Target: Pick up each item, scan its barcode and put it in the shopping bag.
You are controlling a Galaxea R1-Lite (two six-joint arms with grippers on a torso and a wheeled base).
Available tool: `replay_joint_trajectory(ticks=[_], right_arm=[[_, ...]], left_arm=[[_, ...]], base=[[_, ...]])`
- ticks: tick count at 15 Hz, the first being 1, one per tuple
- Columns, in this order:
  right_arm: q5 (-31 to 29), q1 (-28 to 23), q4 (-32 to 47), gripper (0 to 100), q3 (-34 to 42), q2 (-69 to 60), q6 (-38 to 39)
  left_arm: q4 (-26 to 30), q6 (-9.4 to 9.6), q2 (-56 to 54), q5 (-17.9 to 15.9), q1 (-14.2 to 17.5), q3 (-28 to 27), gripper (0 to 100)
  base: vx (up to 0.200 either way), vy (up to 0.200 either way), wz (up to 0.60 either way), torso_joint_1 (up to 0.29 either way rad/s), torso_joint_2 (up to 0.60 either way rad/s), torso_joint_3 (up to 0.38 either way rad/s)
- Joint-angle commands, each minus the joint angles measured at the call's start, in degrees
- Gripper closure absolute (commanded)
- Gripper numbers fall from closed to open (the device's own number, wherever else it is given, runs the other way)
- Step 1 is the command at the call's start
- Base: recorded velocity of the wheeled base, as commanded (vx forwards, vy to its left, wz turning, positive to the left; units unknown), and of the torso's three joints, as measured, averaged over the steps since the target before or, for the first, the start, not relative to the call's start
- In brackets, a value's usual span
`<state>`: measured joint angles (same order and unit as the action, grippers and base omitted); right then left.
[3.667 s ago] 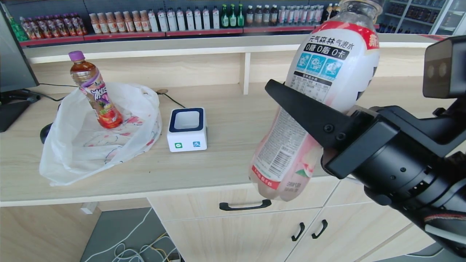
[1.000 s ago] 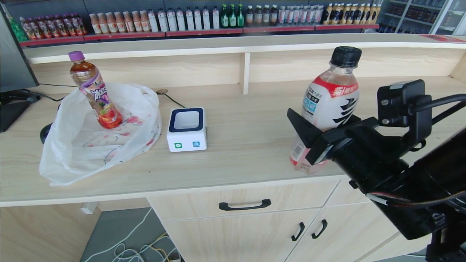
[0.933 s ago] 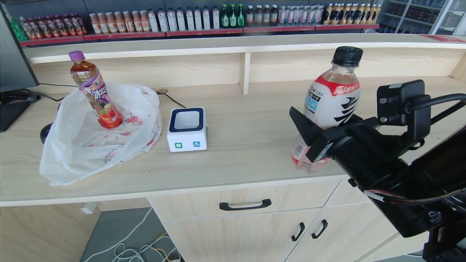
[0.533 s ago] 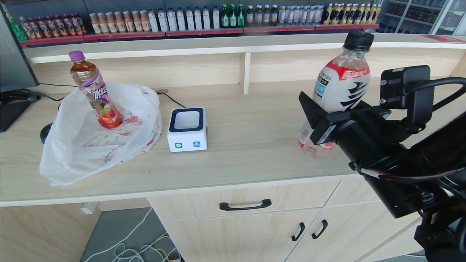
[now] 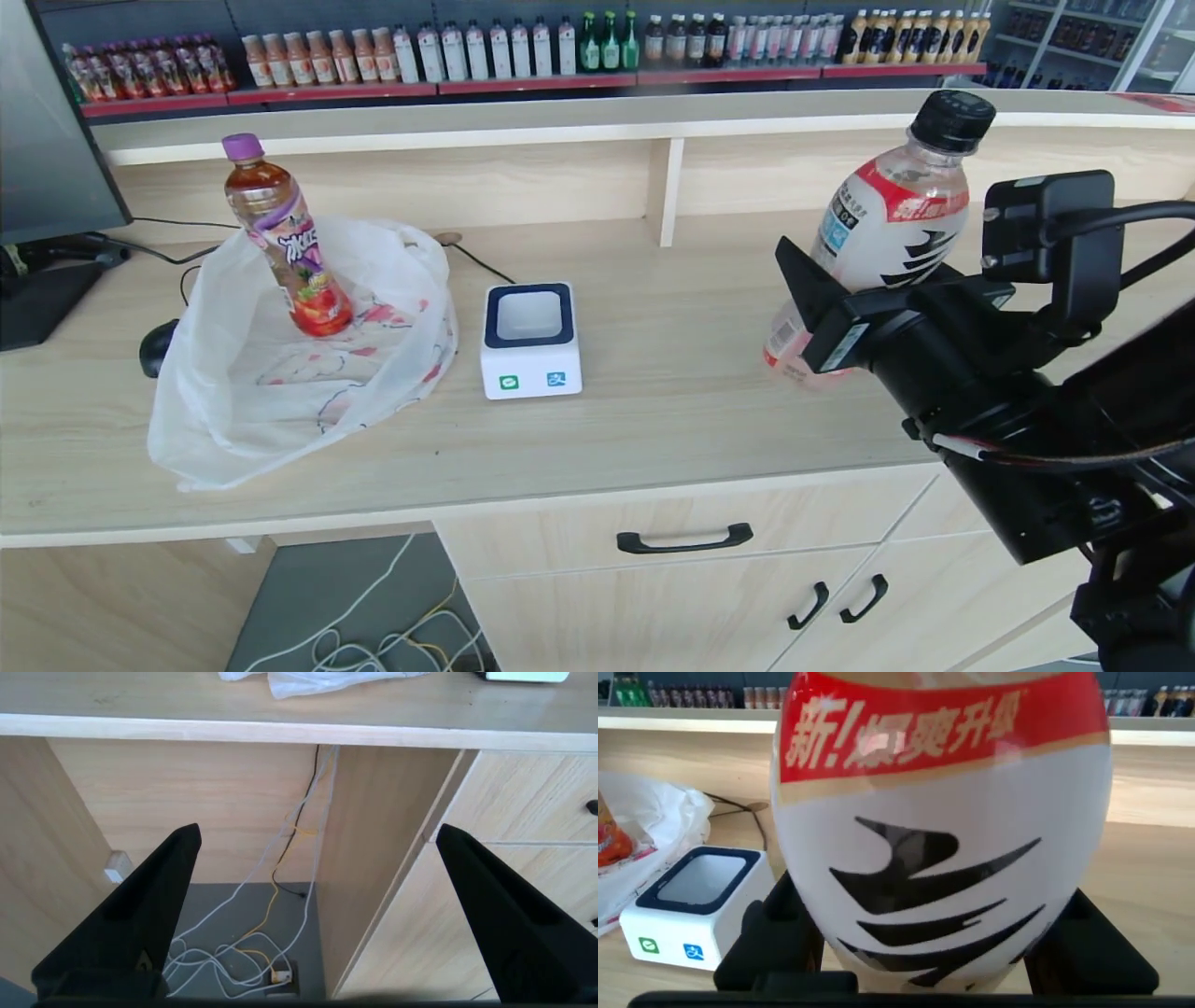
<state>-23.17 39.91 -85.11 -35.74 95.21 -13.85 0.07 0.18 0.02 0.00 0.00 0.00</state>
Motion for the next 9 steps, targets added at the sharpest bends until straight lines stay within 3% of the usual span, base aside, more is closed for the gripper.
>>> replay_joint_trajectory(ticks=[1,9], right_arm=[[-0.03,-0.01,0.12,100,0.32,-0.29,0.05],[-0.03,0.43,-2.69,100,1.64,-0.37,-1.18]], left_arm=[[0.01,-0.01,0.06,0.00,0.00,0.00,0],[0.01,-0.09,0.06,0.00,0.00,0.00,0]], base=[[0.000,0.200,0.00,-0.007,0.00,0.007],[0.000,0.200,0.00,0.002,0.00,0.002]])
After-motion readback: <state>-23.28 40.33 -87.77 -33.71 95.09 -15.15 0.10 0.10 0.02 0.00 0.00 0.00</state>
